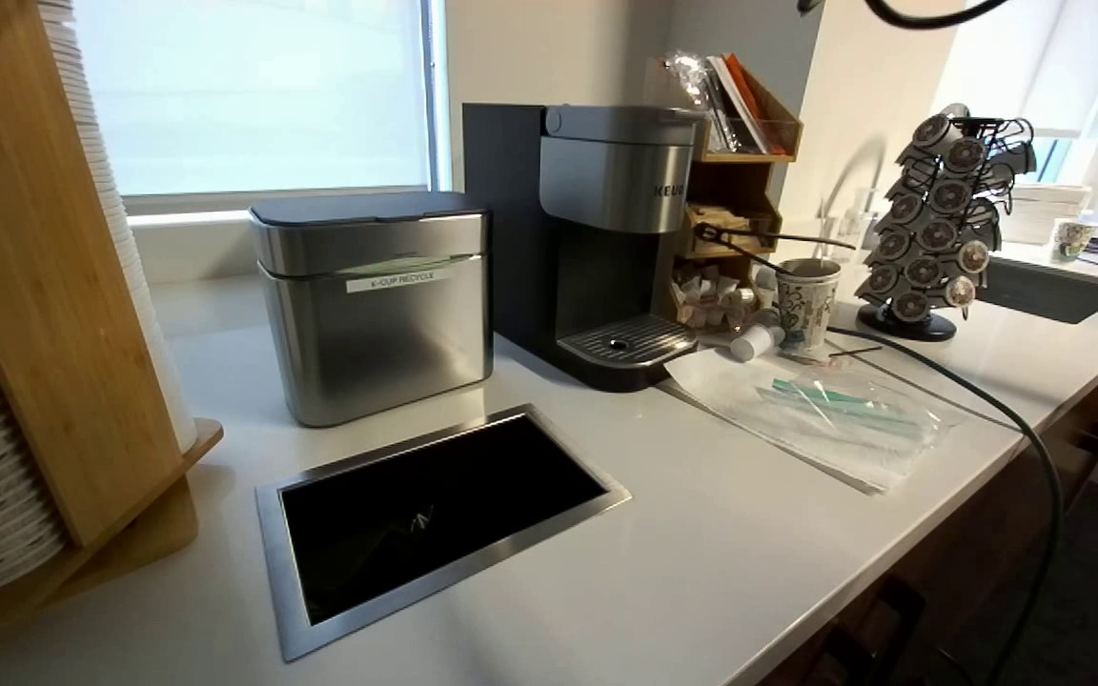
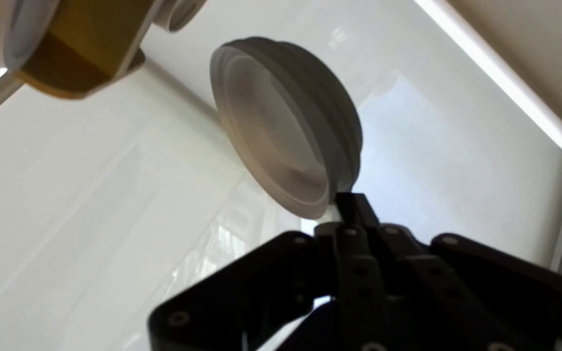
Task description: Remove one white lid from the wooden stand on the left.
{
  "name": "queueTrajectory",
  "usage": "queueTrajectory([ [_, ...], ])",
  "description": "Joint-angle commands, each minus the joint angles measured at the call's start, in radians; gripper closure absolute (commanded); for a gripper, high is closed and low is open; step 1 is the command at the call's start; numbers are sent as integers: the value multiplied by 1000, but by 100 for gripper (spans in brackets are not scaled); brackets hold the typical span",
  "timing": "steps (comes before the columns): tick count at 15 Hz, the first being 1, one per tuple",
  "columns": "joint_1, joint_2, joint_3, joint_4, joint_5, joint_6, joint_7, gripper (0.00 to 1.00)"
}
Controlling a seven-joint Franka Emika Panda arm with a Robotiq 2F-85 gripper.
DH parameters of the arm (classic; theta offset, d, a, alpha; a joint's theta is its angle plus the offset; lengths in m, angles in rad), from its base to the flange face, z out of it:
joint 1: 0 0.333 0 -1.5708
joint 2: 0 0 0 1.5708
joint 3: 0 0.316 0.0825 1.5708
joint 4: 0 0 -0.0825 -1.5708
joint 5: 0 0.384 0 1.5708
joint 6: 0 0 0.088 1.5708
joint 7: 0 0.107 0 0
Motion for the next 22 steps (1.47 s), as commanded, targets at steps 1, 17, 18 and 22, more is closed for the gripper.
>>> queueTrajectory([
  [1, 10, -26, -276, 1, 18, -18, 272, 100],
  [17, 186, 1, -1060, 1, -133, -608, 1409, 100],
  [18, 207, 2, -1067, 1, -166, -670, 1462, 100],
  [22, 285, 8, -1050, 2, -301, -937, 1646, 100],
])
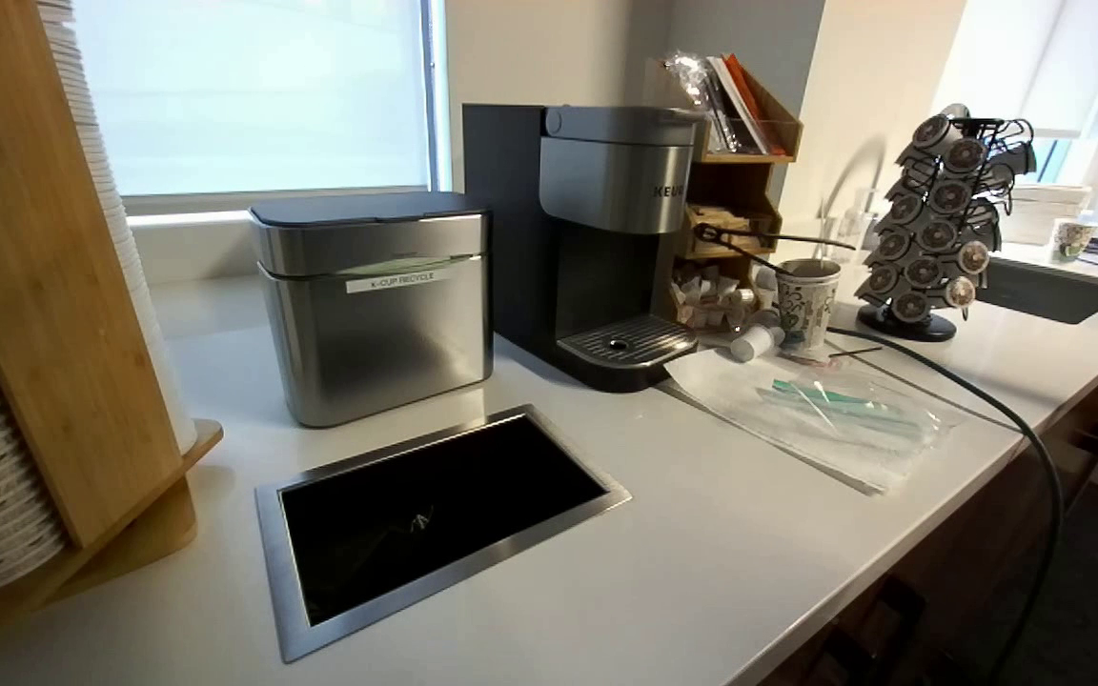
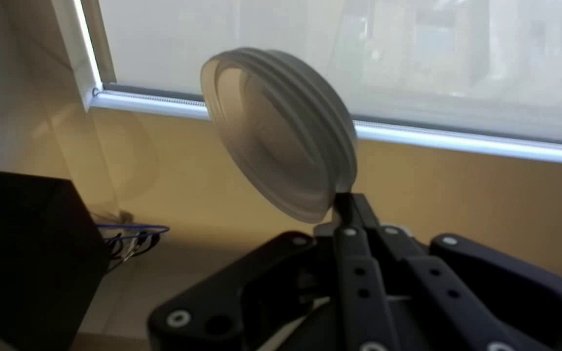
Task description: Remove one white lid from the wooden stand on the left.
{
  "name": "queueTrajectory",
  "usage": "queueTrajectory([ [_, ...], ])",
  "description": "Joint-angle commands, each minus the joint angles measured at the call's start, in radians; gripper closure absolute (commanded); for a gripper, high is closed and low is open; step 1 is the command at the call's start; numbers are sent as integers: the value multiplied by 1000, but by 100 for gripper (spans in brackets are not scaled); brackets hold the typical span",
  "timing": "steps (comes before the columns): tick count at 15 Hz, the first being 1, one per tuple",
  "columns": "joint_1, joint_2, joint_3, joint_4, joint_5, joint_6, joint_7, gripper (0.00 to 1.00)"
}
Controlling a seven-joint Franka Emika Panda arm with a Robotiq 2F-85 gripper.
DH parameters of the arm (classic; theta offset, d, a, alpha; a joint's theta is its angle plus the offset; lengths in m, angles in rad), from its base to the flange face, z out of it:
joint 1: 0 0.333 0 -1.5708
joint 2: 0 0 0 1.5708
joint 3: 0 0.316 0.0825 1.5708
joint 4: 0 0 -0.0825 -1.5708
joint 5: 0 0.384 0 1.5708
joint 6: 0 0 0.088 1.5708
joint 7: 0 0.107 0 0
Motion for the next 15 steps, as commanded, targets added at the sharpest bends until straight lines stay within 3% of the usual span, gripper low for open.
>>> queueTrajectory([
  [1, 73, 6, 10, 0, -113, -229, 181, 100],
  [3, 115, 12, 14, 0, -160, -362, 268, 100],
  [4, 78, -7, 60, 0, -158, -274, 181, 99],
  [5, 101, 7, 11, 0, -124, -316, 196, 99],
  [10, 112, 9, 11, 0, -135, -343, 197, 99],
  [11, 116, 11, -32, -1, -97, -349, 197, 100],
  [12, 104, -5, 48, -1, -171, -362, 233, 100],
  [13, 106, -1, 9, -2, -121, -375, 249, 100],
  [14, 118, -5, -159, -1, 65, -394, 192, 100],
  [15, 113, 0, -181, -1, 112, -421, 215, 100],
])
